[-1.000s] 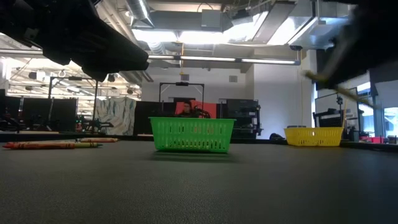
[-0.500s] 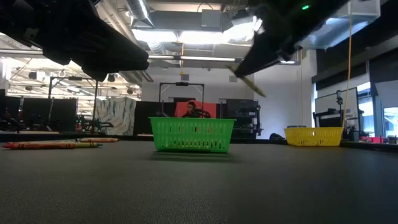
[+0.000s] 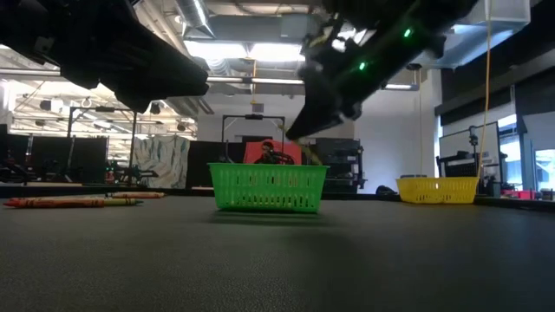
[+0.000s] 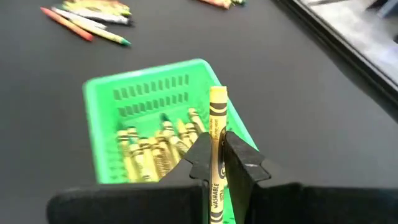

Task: Sort crayons
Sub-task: Put the green crayon into the green bin, then put the black crayon into the yellow bin

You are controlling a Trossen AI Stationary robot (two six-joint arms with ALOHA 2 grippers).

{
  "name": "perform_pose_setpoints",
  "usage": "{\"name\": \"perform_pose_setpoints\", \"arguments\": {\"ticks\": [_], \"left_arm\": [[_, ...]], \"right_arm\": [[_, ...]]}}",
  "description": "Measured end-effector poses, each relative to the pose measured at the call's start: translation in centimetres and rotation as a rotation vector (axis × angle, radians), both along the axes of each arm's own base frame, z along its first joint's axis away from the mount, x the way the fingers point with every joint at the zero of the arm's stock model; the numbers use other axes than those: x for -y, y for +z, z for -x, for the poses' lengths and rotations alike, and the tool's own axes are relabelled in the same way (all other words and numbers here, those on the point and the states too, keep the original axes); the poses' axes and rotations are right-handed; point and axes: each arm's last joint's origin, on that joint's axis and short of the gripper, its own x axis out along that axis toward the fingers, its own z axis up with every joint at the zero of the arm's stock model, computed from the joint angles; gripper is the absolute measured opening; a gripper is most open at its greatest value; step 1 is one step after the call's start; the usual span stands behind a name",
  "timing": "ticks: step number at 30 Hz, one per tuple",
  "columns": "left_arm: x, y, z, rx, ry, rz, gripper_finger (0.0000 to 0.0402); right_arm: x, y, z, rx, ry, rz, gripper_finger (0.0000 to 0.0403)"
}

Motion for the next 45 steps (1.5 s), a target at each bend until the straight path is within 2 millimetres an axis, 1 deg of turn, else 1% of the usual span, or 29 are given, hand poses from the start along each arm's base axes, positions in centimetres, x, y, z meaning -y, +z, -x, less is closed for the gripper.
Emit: {"name": "perform_pose_setpoints", "arguments": {"ticks": [3,6,9,11,13,19,21,24,27,30,33,36,39,45], "left_arm": [[0.0,0.0,0.0,0.000,0.000,0.000,0.0088],[0.0,0.0,0.0,0.000,0.000,0.000,0.0088],[0.0,0.0,0.0,0.000,0.000,-0.001,0.0088],[0.0,0.0,0.0,-0.001,0.000,-0.001,0.0088],[0.0,0.0,0.0,-0.001,0.000,-0.001,0.0088],[0.0,0.0,0.0,-0.001,0.000,-0.001,0.0088],[0.0,0.0,0.0,-0.001,0.000,-0.001,0.0088],[0.0,0.0,0.0,-0.001,0.000,-0.001,0.0088],[0.0,0.0,0.0,-0.002,-0.002,0.000,0.0088],[0.0,0.0,0.0,-0.003,-0.004,0.000,0.0088],[0.0,0.0,0.0,-0.002,-0.004,0.000,0.0088],[0.0,0.0,0.0,0.003,-0.004,0.004,0.0088],[0.0,0.1,0.0,0.007,-0.004,0.007,0.0088],[0.0,0.1,0.0,0.009,-0.004,0.008,0.0088]], "right_arm": [[0.7,-1.0,-0.3,-0.029,-0.021,0.000,0.0024],[1.1,-1.6,-0.4,-0.045,0.005,-0.037,0.0024],[0.9,-1.8,-0.5,-0.049,0.036,-0.064,0.0024],[0.9,-1.8,-0.6,-0.046,0.038,-0.065,0.0032],[0.8,-1.8,-0.6,-0.048,0.045,-0.070,0.0050],[0.8,-1.7,-0.4,-0.061,0.075,-0.094,0.0134],[0.7,-1.0,-0.3,-0.040,0.090,-0.100,0.0152],[-0.1,0.6,0.3,-0.014,0.132,-0.115,0.0165],[-1.7,2.5,1.7,-0.021,0.181,-0.118,0.0167],[-3.9,4.1,3.6,-0.051,0.235,-0.137,0.0167],[-6.2,5.0,5.7,-0.096,0.286,-0.170,0.0167],[-8.9,5.2,7.6,-0.149,0.333,-0.210,0.0167],[-11.5,4.8,9.5,-0.214,0.379,-0.241,0.0168],[-16.1,4.6,13.0,-0.248,0.420,-0.359,0.0168]]}}
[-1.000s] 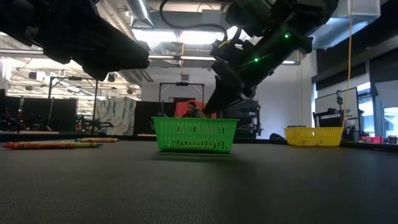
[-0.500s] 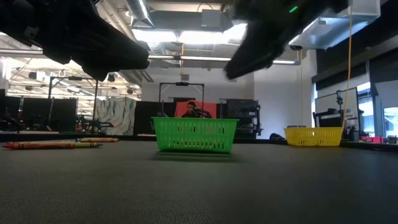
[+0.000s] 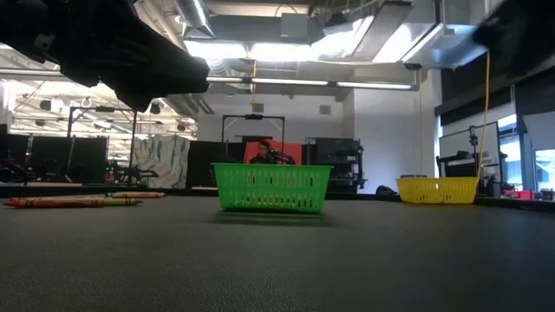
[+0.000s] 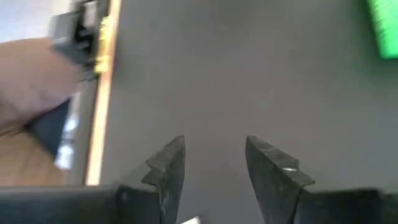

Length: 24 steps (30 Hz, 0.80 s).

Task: Sort crayons
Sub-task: Put the black crayon into the yellow bin

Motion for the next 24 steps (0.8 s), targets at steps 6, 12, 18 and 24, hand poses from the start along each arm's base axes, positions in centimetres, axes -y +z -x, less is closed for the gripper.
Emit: {"name": "perform_pose_setpoints", "arguments": {"ticks": [6,12,18,24], "left_arm": [[0.0,0.0,0.0,0.001,0.000,0.000,0.0088],[0.0,0.0,0.0,0.001,0.000,0.001,0.0088],[-0.1,0.0,-0.1,0.001,0.006,0.000,0.0088],[-0.4,0.0,-0.3,0.001,0.018,0.000,0.0088]], "right_arm": [[-3.5,-0.4,3.1,-0.040,-0.005,-0.109,0.0168],[-6.1,-2.2,5.2,-0.122,-0.042,-0.160,0.0168],[-7.1,-3.4,6.0,-0.185,-0.079,-0.185,0.0168],[-7.1,-4.6,5.6,-0.223,-0.168,-0.178,0.0168]]}}
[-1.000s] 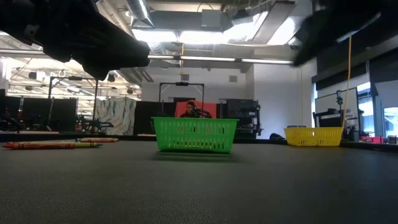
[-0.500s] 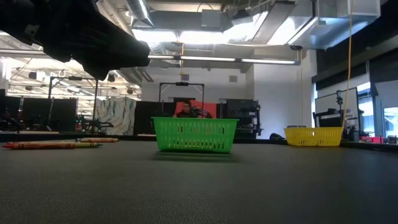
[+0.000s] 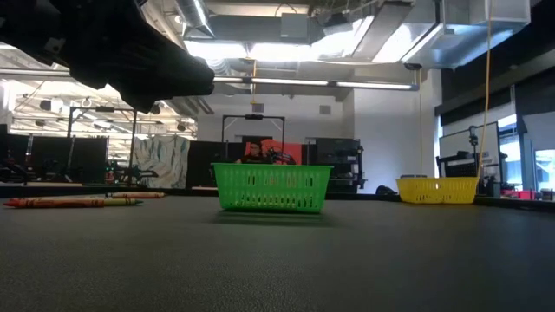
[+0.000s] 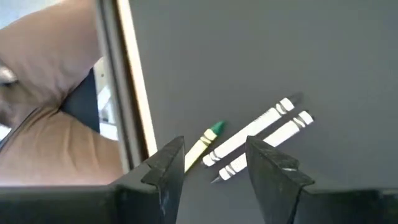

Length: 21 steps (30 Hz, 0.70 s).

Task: Sort crayons
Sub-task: Put the black crayon into the yellow bin

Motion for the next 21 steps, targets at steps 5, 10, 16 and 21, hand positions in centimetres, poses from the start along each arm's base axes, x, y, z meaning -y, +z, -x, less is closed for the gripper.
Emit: {"name": "perform_pose_setpoints", "arguments": {"ticks": [5,10,16,21], "left_arm": [[0.0,0.0,0.0,0.000,0.000,0.000,0.0088],[0.0,0.0,0.0,0.000,0.000,0.001,0.0088],[0.0,0.0,0.0,0.000,0.002,0.000,0.0088],[0.0,0.0,0.0,0.001,0.001,0.001,0.0088]], "right_arm": [[0.2,-1.3,-0.3,-0.068,-0.095,0.015,0.0168],[0.7,-2.5,-0.8,-0.133,-0.140,0.055,0.0168],[1.2,-3.2,-1.3,-0.163,-0.159,0.096,0.0168],[1.3,-3.9,-1.2,-0.197,-0.158,0.136,0.0168]]}}
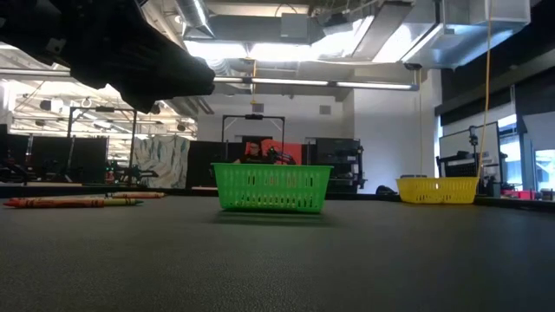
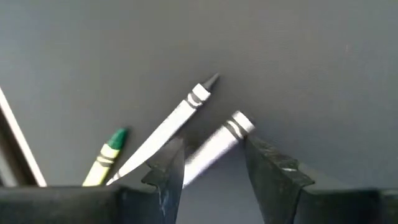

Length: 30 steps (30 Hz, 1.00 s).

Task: Sort crayons
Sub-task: Put the black crayon into the yellow bin

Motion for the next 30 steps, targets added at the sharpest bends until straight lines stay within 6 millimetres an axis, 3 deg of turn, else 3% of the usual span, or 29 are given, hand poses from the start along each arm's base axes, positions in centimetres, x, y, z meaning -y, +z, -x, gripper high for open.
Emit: {"name": "perform_pose_setpoints", "arguments": {"ticks": [11,23,30], "left_arm": [[-0.01,0.01,0.00,0.001,0.002,0.000,0.0088],[0.01,0.08,-0.02,0.008,0.004,0.007,0.0088],[0.01,0.08,-0.02,0.008,0.004,0.007,0.0088]], "right_arm": [[0.12,-0.45,0.26,-0.063,0.020,0.022,0.0163],[0.21,-0.50,0.34,-0.067,0.074,0.045,0.0037],[0.20,-0.48,0.32,-0.059,0.116,0.060,0.0011]]}}
